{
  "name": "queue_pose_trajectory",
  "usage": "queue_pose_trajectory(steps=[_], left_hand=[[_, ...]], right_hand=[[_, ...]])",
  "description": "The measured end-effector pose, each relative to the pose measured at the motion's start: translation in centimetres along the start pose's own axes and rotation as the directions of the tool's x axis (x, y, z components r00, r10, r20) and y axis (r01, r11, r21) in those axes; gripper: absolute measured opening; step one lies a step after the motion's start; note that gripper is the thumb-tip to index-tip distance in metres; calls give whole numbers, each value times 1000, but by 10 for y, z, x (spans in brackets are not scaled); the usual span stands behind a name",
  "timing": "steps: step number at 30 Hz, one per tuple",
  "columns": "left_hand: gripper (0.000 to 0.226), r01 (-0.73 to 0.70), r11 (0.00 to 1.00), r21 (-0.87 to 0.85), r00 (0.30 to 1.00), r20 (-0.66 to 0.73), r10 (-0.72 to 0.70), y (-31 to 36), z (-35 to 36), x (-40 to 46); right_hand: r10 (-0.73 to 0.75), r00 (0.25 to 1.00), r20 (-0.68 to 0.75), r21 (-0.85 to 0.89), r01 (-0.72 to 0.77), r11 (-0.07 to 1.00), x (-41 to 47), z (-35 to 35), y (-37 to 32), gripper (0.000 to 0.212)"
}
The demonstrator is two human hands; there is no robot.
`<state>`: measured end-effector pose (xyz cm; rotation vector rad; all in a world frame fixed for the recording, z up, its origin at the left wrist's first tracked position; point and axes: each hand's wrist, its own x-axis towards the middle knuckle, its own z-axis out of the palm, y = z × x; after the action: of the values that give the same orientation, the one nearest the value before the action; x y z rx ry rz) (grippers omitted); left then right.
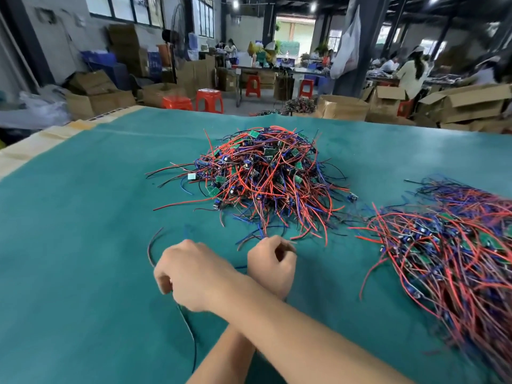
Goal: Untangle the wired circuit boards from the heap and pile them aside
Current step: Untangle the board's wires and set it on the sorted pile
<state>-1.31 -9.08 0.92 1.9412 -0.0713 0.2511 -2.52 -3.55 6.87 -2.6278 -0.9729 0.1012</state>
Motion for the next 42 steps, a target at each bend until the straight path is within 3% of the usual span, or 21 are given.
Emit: queue_pose_trajectory(steps=[3, 6, 9, 11, 13, 14, 17, 20, 26, 30, 35, 39, 42], left_hand=[[8, -19, 999, 30, 1000, -10, 19, -1, 7, 3], [13, -128, 990, 65, 990, 68, 124, -4, 5, -3], [14, -127, 989, 75, 990, 75, 121, -5, 2, -4], [14, -97, 993, 69, 994, 56, 93, -4, 1, -3], [15, -64, 996, 63, 998, 23, 63, -4, 1, -2], [16, -38, 998, 41, 999, 2, 37, -4, 1, -1], [19, 20, 999, -40, 999, -26, -21, -4, 0, 1], [22, 0, 999, -46, 1000, -27, -1, -4, -1, 0], [19, -22, 998, -55, 999, -25, 20, -9, 2, 4], [20, -21, 999, -36, 1000, -17, 20, -10, 1, 5], [23, -13, 998, -54, 1000, 5, 14, -11, 0, 4], [16, 56, 990, -130, 997, 55, -50, -10, -1, 4], [17, 91, 978, -185, 987, 144, -65, -3, -4, 0]], right_hand=[[47, 972, -229, 193, -2, 981, -48, -45, 26, 31], [202, 849, -488, 285, -64, 956, -122, -110, 72, 37], [381, 789, -483, 140, -360, 922, -196, -158, 122, 46], [541, 709, -452, -52, -627, 778, -221, -172, 156, 46], [659, 647, -383, -262, -761, 594, -218, -172, 174, 37], [663, 646, -379, -274, -762, 586, -208, -167, 179, 33], [602, 718, -349, -97, -667, 739, -156, -133, 195, 23], [622, 759, -194, 6, -633, 774, -98, -93, 210, 23], [679, 661, -320, 160, -669, 726, -53, -72, 225, 19], [711, 600, -367, 291, -651, 701, -68, -80, 222, 28], [737, 527, -423, 383, -633, 673, -109, -96, 208, 24], [786, 445, -430, 624, -482, 615, -147, -93, 188, 16], [827, 517, -222, 879, -262, 399, -168, -70, 165, 24]])
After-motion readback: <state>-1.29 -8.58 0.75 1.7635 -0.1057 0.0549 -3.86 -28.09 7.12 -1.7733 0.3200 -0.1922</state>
